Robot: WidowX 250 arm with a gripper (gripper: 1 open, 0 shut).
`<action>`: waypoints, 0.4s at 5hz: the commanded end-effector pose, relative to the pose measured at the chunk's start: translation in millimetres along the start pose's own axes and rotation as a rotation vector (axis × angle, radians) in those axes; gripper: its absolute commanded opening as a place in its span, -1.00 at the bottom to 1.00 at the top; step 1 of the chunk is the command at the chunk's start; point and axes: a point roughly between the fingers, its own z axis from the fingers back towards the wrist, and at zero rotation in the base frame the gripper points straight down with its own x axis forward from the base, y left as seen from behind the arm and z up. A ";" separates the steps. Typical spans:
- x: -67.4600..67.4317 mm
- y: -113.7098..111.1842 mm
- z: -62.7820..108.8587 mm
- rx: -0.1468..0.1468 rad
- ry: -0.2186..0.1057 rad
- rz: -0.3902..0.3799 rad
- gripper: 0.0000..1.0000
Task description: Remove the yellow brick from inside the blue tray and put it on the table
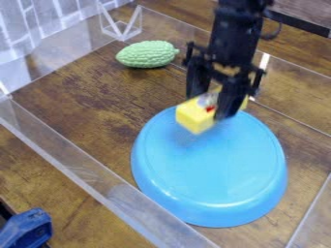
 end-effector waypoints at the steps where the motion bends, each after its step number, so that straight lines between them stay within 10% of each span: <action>1: -14.0 -8.2 44.4 0.032 -0.090 -0.017 -1.00; 2: -24.2 -10.9 35.7 0.035 -0.094 -0.009 -1.00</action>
